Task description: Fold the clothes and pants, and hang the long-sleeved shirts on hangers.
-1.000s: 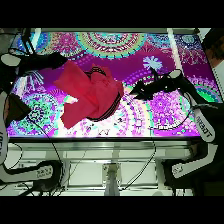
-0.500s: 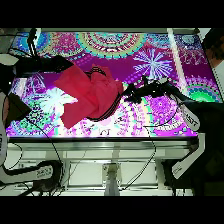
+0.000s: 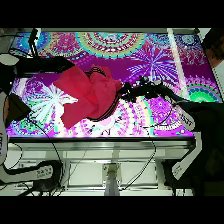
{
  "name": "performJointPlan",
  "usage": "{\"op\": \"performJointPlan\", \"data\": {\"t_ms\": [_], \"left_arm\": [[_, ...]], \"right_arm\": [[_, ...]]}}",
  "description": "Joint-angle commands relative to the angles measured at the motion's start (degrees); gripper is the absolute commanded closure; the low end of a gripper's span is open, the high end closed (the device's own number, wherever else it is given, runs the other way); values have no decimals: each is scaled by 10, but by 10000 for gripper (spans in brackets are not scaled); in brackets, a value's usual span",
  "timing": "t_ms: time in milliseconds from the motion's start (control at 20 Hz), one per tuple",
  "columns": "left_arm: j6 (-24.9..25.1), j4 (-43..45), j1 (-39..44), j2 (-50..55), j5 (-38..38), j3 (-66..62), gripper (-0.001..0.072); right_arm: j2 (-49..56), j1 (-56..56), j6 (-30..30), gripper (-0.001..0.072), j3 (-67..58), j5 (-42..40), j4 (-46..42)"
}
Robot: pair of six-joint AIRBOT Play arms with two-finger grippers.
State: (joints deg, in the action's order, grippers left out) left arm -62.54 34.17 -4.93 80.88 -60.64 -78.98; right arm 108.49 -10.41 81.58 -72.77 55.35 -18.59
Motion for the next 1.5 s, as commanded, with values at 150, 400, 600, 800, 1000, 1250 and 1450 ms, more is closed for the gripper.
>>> {"op": "performJointPlan", "data": {"t_ms": [150,400,600,800,1000,1250,1450], "left_arm": [[0,0,0,12,0,0,529],[0,40,-3,21,13,0,582],[10,110,-3,33,-57,0,601],[175,108,9,43,-254,6,529],[162,108,46,44,-324,37,217],[161,204,93,44,-257,98,217],[161,254,104,52,-149,104,217]], "right_arm": [[0,-7,0,695,-13,-34,4],[-14,43,58,700,-25,-25,-87],[-42,108,138,700,-25,17,-259],[-54,151,137,699,-25,49,-283],[-54,150,118,698,-25,56,-279],[-55,150,88,698,-25,76,-277],[-55,150,75,698,-25,90,-273]]}}
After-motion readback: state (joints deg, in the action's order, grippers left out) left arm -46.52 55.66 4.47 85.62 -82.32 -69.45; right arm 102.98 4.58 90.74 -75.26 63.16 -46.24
